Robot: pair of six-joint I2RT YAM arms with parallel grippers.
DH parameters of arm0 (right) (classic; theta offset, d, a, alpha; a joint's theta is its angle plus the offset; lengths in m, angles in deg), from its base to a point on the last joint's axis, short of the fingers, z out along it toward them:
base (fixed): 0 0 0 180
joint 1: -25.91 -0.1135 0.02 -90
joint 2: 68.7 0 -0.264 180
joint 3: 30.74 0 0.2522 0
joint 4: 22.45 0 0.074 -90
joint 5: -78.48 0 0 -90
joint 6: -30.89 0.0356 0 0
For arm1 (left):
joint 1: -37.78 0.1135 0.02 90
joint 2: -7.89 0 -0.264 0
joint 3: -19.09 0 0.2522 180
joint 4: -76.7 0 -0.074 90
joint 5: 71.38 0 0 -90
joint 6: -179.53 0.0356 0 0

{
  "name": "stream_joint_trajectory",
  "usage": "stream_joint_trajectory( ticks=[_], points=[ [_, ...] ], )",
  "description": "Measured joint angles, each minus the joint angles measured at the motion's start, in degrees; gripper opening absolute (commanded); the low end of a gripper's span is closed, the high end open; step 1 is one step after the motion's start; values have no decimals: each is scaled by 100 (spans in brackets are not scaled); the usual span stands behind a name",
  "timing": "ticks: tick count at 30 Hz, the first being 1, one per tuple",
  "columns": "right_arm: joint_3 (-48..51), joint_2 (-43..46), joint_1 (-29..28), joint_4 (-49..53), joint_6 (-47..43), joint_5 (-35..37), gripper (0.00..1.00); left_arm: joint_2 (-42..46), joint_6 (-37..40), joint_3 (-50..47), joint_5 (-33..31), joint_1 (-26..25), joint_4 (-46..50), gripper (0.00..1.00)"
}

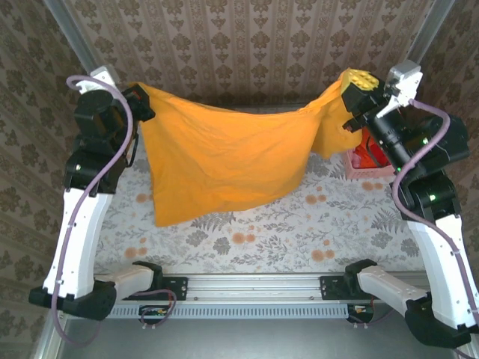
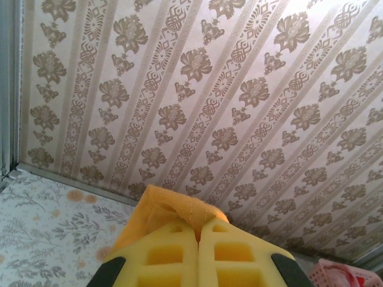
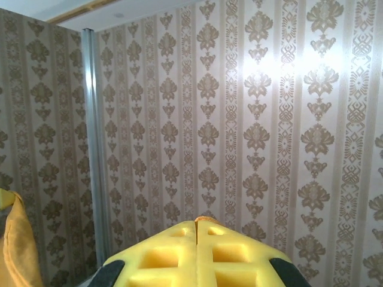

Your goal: Fold and stack the t-shirts

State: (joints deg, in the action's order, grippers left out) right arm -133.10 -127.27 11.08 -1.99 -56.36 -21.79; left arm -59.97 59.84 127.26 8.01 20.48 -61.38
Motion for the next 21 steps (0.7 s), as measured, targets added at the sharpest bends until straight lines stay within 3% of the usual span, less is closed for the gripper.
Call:
stream_joint_trajectory(
  ticks=[10,15,21],
  points=[
    [-929,-2544,120,90,-151,251,0,-2212,39,1043,686,529,11,0],
    [-2138,-3740,157,273,-61,109,0,-3403,90,2881,942,717,452,0],
    [-3058,-3703,160,136,68,-129,0,-3620,297,4721,1029,721,758,0]
  ],
)
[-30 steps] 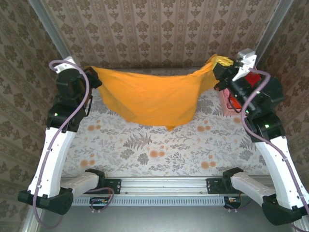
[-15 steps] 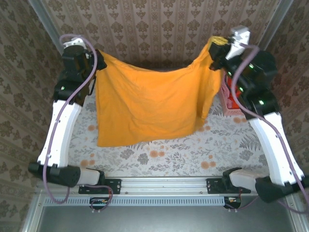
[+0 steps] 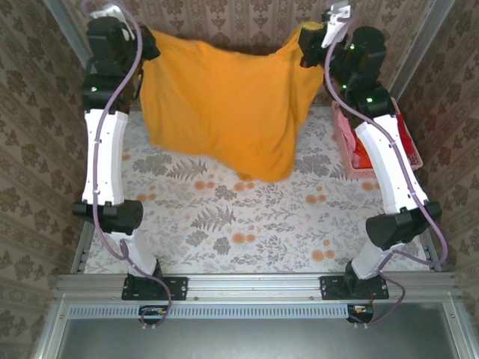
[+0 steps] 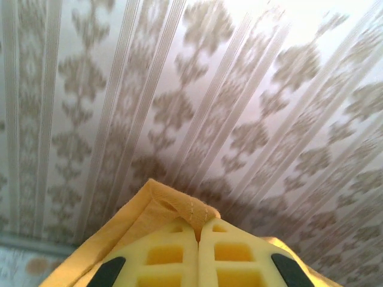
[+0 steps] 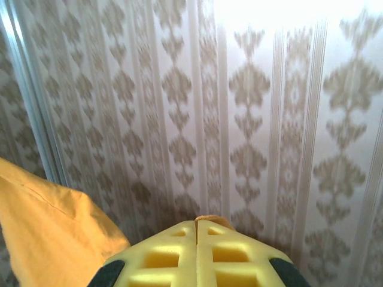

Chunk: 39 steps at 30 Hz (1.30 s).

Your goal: Fold and stack the t-shirts

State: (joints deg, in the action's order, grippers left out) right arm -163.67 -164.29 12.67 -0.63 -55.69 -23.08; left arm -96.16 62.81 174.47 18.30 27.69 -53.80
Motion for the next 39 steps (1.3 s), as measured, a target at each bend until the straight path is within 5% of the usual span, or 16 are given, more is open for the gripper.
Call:
stream_joint_trajectory(
  ticks=[4,10,15,16,17,18,19,20,21,23,29,35,39],
  points=[
    [780,903,0,-422,2,-59,0,979,87,-815,-7,2,-278,0],
    [3709,2688,0,-837,273,-138,0,2983,-83,-4299,-120,7,-1025,0],
    [6411,3206,-57,-702,986,-326,1,3519,-540,-7086,-133,83,-1029,0],
    [6824,3187,-79,-673,1158,-339,10,3512,-647,-7532,-109,103,-1010,0],
    [7324,3171,-122,-660,1370,-337,30,3488,-782,-8054,-68,140,-988,0],
    [7722,3147,-173,-656,1563,-328,57,3456,-901,-8478,-9,170,-970,14],
    [8048,3121,-236,-651,1744,-315,74,3405,-990,-8797,39,199,-962,40],
    [8284,3108,-286,-627,1897,-256,85,3311,-1104,-9110,81,227,-951,68],
    [8446,3108,-337,-595,2009,-177,89,3195,-1176,-9304,120,234,-946,87],
    [8496,3158,-369,-531,2107,50,91,3021,-1266,-9527,170,260,-960,100],
    [7930,3165,-367,-350,1956,625,90,3263,-1386,-9610,-57,160,-1134,100],
    [7130,1823,-369,-299,2083,754,67,2610,-1513,-9276,-9,-175,-1764,96],
    [6865,885,-369,-249,2291,723,62,1764,-1683,-9127,144,-260,-2317,91]
  ],
)
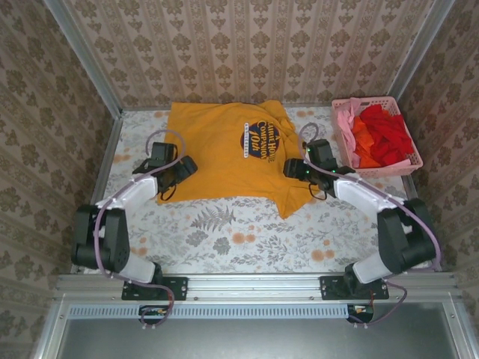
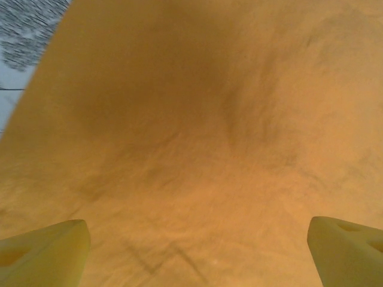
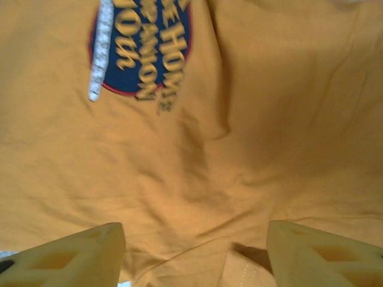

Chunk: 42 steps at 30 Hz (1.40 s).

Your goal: Fold and stack the t-shirts

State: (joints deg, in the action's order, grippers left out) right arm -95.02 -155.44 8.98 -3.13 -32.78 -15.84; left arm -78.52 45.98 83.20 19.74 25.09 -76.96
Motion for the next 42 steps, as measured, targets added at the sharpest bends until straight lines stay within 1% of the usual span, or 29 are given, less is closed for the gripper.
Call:
stream_joint_trajectory(
  ticks=[4,9,12,15,20,22,24,26,29,33,36,42],
  points=[
    [28,-280,0,173,96,7,61,-476,-133,-4,87,55,-245,86],
    [297,-334,0,197,199,7,56,-673,-295,-280,234,315,-555,84],
    [590,-350,0,192,317,4,54,-586,-363,-516,339,415,-835,84],
    [909,-321,-17,79,457,-13,54,-450,-389,-778,363,417,-1106,84],
    [1193,-4,-140,0,643,-48,53,-127,-428,-1139,389,494,-1237,85],
    [1276,177,-219,151,693,-55,53,17,-431,-1213,387,531,-1128,87],
    [1294,374,-339,411,684,2,57,186,-431,-1241,380,535,-868,88],
    [1222,511,-525,671,638,197,61,385,-435,-1246,319,533,-496,90],
    [866,533,-852,1097,516,629,62,844,-448,-1246,96,533,72,90],
    [299,302,-1222,1355,437,1226,54,1606,-474,-1246,-332,566,684,91],
    [-4,-79,-1370,1403,431,1460,47,1958,-494,-1261,-514,645,920,91],
    [-243,-789,-1421,1552,557,1589,35,1899,-564,-1421,-588,684,1121,90]
  ],
)
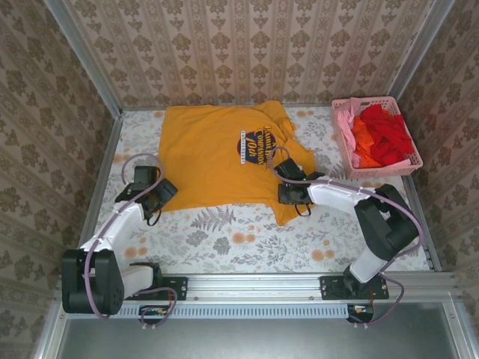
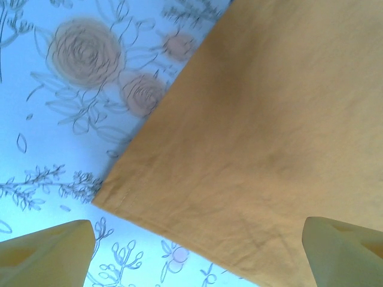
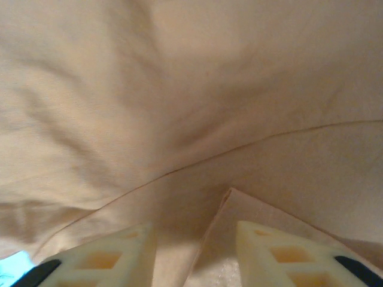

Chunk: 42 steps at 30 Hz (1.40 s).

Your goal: Fold and stack the t-shirts

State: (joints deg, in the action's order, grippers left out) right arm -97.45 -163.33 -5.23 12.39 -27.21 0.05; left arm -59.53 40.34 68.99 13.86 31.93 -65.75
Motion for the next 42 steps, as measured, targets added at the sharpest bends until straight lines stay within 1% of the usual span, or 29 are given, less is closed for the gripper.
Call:
stream_joint_trajectory(
  ticks=[2,4,8,11,13,18,26,29,33,34,35,36,37,38,39,40,42],
  points=[
    [-81,-153,0,83,39,26,32,-109,-61,-57,0,0,7,89],
    [-129,-232,0,151,74,35,25,-221,-107,-90,13,0,11,89],
    [-149,-262,0,240,125,74,0,-439,-192,-92,46,2,-20,87],
    [-144,-221,0,284,186,144,0,-560,-275,-120,63,33,-81,84],
    [-55,-28,0,264,205,181,0,-605,-334,-164,68,66,-116,82],
    [339,929,0,238,323,260,0,-787,-444,-258,127,146,-245,78],
    [977,1856,-4,269,717,251,0,-885,-527,-240,151,260,-254,73],
    [1305,2315,-127,463,1036,249,0,-887,-529,-234,186,295,-243,73],
    [1803,3123,-560,979,1670,260,0,-885,-529,-232,192,302,-234,73],
    [1906,3287,-647,1075,1814,260,4,-885,-529,-229,192,302,-234,73],
    [2031,3488,-754,1226,2000,260,19,-885,-529,-229,192,302,-232,73],
    [2133,3646,-833,1320,2157,260,39,-885,-529,-229,195,306,-232,73],
    [2227,3788,-894,1416,2288,247,51,-885,-529,-225,195,306,-229,73],
    [2310,3917,-938,1502,2398,238,61,-885,-529,-221,197,306,-225,73],
    [2365,4033,-968,1606,2481,236,67,-885,-529,-216,197,306,-216,73],
    [2382,4122,-981,1694,2498,236,70,-885,-529,-212,197,306,-205,73],
    [2376,4282,-981,1755,2446,278,74,-885,-529,-199,197,306,-188,73]
  ],
)
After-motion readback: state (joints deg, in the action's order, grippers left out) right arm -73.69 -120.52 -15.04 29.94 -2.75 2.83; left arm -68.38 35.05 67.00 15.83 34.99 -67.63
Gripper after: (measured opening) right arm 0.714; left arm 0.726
